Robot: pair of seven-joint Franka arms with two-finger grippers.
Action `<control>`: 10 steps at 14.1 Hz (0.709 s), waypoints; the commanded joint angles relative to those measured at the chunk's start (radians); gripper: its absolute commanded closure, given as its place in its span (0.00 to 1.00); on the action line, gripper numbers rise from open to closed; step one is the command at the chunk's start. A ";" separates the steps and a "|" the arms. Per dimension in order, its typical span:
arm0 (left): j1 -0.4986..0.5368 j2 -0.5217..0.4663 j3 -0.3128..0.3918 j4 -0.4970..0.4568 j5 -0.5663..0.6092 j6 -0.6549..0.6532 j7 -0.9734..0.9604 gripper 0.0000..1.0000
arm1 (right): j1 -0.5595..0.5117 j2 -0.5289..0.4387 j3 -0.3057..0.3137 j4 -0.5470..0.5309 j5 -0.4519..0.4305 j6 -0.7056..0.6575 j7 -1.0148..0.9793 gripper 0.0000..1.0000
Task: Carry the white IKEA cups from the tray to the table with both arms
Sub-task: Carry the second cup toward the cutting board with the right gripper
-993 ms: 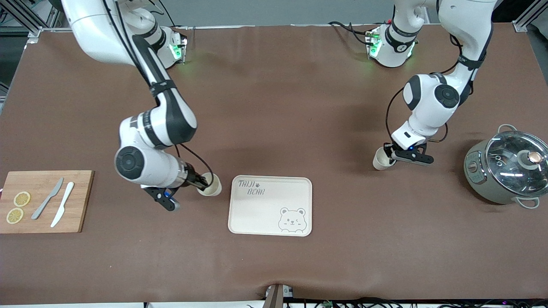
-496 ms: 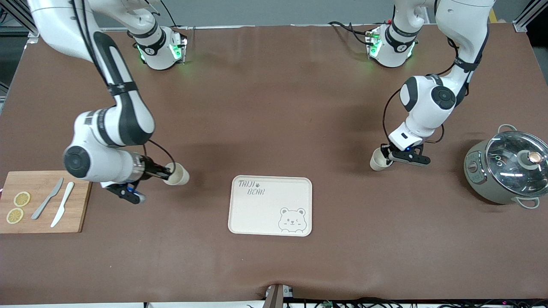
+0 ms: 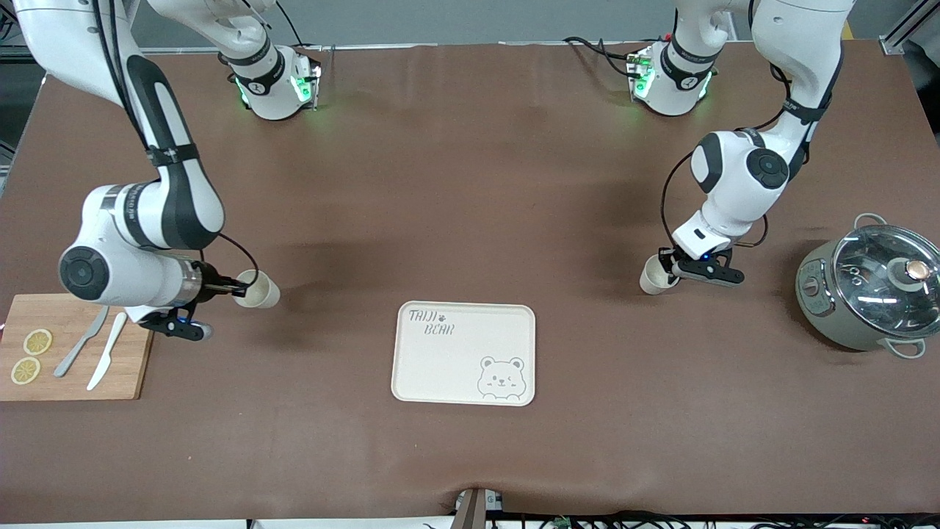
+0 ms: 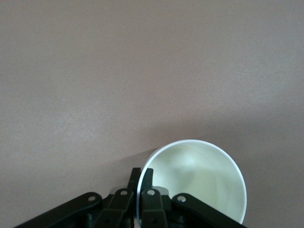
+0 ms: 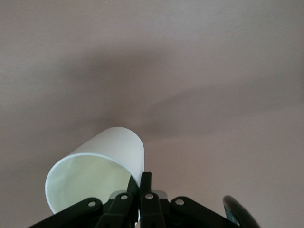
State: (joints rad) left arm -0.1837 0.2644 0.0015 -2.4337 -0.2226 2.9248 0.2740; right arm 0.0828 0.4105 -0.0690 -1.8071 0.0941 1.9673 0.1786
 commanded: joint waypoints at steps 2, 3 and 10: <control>0.010 0.009 -0.027 0.008 -0.053 0.014 0.033 1.00 | -0.015 -0.029 -0.072 -0.080 -0.013 0.077 -0.178 1.00; 0.010 0.010 -0.031 0.013 -0.061 0.013 0.033 1.00 | -0.017 -0.027 -0.087 -0.084 -0.013 0.093 -0.215 1.00; 0.009 0.013 -0.032 0.015 -0.067 0.013 0.033 1.00 | -0.052 -0.007 -0.144 -0.181 -0.013 0.258 -0.395 1.00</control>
State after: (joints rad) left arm -0.1837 0.2674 -0.0165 -2.4298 -0.2560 2.9248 0.2742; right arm 0.0471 0.4136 -0.2175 -1.9617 0.0932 2.2019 -0.1841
